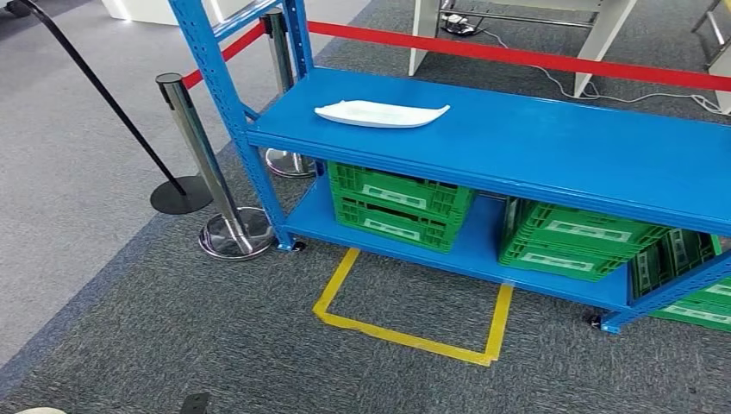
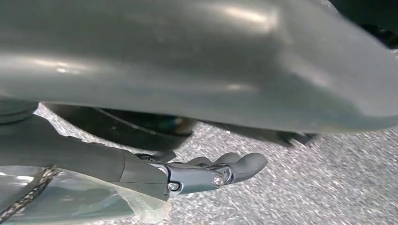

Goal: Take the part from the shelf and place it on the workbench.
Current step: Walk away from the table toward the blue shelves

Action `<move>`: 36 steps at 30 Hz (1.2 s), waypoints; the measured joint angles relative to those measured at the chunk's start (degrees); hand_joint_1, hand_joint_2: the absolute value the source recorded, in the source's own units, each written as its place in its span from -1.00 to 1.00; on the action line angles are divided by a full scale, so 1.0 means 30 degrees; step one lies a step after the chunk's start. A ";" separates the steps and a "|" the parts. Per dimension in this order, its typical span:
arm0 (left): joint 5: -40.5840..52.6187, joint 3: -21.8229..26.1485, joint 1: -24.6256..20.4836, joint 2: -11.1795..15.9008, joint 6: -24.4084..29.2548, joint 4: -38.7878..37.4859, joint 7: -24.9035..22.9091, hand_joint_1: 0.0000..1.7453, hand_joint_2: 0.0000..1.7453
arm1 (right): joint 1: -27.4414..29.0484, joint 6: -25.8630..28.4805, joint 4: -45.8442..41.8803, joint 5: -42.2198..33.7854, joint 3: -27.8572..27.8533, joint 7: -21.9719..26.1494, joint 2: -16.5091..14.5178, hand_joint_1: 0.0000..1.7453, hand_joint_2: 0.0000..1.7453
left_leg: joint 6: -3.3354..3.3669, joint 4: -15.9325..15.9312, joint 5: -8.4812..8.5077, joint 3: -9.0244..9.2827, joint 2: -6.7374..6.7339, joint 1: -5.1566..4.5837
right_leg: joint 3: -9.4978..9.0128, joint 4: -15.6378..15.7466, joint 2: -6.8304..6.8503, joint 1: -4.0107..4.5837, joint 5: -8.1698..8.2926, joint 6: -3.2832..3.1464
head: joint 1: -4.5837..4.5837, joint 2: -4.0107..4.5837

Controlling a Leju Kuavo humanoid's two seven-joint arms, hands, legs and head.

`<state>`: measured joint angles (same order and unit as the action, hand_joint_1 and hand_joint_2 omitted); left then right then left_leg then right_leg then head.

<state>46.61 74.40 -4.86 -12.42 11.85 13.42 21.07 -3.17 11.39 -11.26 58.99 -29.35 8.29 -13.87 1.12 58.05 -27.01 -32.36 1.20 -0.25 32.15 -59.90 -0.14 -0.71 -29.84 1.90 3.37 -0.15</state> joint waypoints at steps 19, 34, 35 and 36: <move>-0.0719 0.0807 0.0068 0.0202 0.0300 0.0000 -0.0281 -1.00 -1.00 | -0.0132 0.1087 -0.0004 -0.1137 -0.1462 0.2244 -0.0251 -1.00 -1.00 | -0.0045 0.0169 0.0073 -0.0323 -0.0356 -0.0069 | -0.1008 0.0694 0.0282 0.0135 -0.0627 -0.0309 | 0.0142 0.0000; -0.0320 0.0787 0.0000 0.0120 0.0304 0.0000 -0.0354 -1.00 -1.00 | -0.0087 0.0871 -0.0007 -0.2221 -0.2326 0.2481 -0.0224 -1.00 1.00 | -0.0273 -0.0038 -0.0833 0.0828 -0.0179 -0.0037 | 0.0280 0.0371 0.0003 0.0021 0.0500 -0.0353 | 0.0093 -0.0002; -0.0224 0.0776 -0.0013 0.0087 0.0291 0.0000 -0.0346 -1.00 -0.50 | -0.0075 0.0624 -0.0007 -0.2623 -0.2555 0.2484 -0.0202 -1.00 1.00 | -0.0372 0.0106 -0.0977 0.0815 -0.0193 -0.0031 | 0.0223 0.0403 0.0023 -0.0017 0.0475 -0.0460 | 0.0135 -0.0002; -0.0158 0.0767 -0.0034 0.0051 0.0284 0.0000 -0.0337 -1.00 0.00 | -0.0072 0.0342 -0.0007 -0.2977 -0.2796 0.2479 -0.0180 -1.00 1.00 | -0.0477 0.0545 -0.1276 0.0664 -0.0212 -0.0012 | 0.0156 0.0446 0.0050 -0.0065 0.0451 -0.0564 | 0.0175 0.0000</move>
<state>46.14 76.70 -4.97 -12.27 12.70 13.42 20.06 -3.39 12.42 -11.28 50.06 -37.74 15.73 -14.41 -0.31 59.68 -30.84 -30.37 0.57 -0.29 32.62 -58.57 0.01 -0.90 -28.48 0.21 3.90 -0.15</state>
